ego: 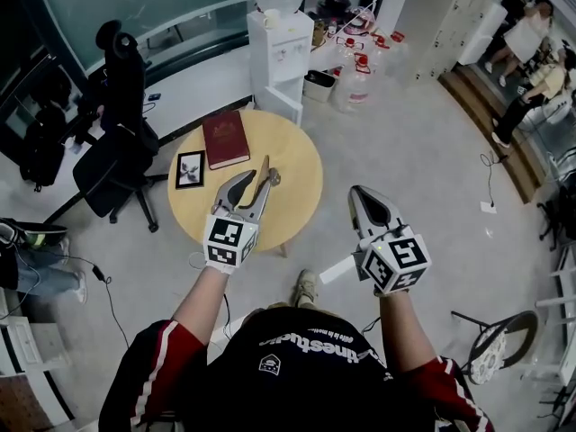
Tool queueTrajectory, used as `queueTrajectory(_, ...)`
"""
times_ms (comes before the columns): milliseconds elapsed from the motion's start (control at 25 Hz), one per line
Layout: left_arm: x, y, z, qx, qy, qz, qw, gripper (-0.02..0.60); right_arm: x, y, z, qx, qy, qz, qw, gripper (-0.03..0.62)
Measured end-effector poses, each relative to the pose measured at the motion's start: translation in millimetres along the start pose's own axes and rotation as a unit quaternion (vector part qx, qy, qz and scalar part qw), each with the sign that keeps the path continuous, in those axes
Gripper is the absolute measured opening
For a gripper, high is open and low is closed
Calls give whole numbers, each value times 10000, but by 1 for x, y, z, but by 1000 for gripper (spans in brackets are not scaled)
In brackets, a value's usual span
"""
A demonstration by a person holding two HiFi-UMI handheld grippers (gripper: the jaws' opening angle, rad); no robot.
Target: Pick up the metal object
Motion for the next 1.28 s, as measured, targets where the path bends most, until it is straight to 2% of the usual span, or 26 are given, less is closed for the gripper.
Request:
queueTrajectory(320,-34,32,14,-32,-22,-214,9998,121,-19,23,41,-77,14,-178,9998,26)
queueTrajectory(560,-59,66,17,-164,-85,-473,9987,121,-35,38,55,-174,-112,-277,9994,26)
queueTrajectory(840,-83,96,16,-396,-58,-796,9960,121,-52,55,80,-279,-82,-424,9987,26)
queueTrajectory(1000,-96,119,19,-381,-79,-1012,9941,124,-64,70,101,-317,19,-537,9981,26)
queueTrajectory(1280,-126,149,26,-413,-175,-1298,9905,127,-94,94,124,-435,-108,-772,9960,26)
Point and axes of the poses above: the fingertips, and each gripper's own axes: x backward along the fingers, z to its right, y out of its underside, the point moved 7 cm from there along x, backward along the fingers, and after that the axes turned 12 degrees about -y, right-handed, at the moved point
